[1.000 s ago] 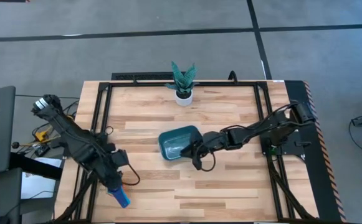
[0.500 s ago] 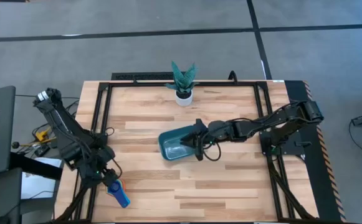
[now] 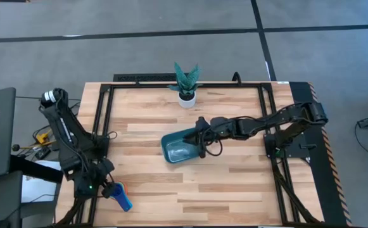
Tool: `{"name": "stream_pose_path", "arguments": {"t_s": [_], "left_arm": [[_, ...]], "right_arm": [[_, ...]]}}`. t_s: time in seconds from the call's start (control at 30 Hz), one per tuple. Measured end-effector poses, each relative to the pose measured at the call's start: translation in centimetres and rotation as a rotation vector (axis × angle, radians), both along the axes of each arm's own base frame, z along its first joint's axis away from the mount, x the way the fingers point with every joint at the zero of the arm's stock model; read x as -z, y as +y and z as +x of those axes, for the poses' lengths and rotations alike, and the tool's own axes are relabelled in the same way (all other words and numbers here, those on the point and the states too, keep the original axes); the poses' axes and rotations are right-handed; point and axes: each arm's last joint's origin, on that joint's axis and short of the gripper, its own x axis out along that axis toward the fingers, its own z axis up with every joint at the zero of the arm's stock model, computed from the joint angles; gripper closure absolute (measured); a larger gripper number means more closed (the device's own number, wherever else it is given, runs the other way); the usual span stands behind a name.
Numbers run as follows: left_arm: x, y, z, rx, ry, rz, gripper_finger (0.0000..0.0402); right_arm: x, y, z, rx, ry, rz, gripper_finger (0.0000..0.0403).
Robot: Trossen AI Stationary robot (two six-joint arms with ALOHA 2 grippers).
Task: Nest measuring cups in basket
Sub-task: Put the stack of measuring cups into the green bin
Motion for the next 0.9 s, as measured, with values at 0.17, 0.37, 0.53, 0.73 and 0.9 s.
{"name": "stream_pose_path", "arguments": {"t_s": [0.17,0.37,0.53,0.73,0.9], "left_arm": [[1.3,0.0,-1.0,-0.006,0.027,-0.009,0.0053],[2.3,-0.2,-1.2,0.004,0.011,-0.051,0.0053],[3.2,0.0,-1.1,-0.011,-0.033,-0.057,0.0053],[4.1,0.3,-1.0,-0.038,-0.083,-0.052,0.0053],[4.3,0.4,-1.0,-0.056,-0.082,-0.049,0.0064]], "right_arm": [[0.1,-0.4,0.0,-0.019,0.008,0.011,0.03],[0.1,-0.3,0.0,-0.021,0.013,0.013,0.03],[0.2,-0.3,0.0,-0.02,0.018,0.018,0.03],[0.2,-0.3,0.0,-0.019,0.024,0.02,0.03],[0.3,-0.3,-0.1,-0.019,0.03,0.021,0.03]]}}
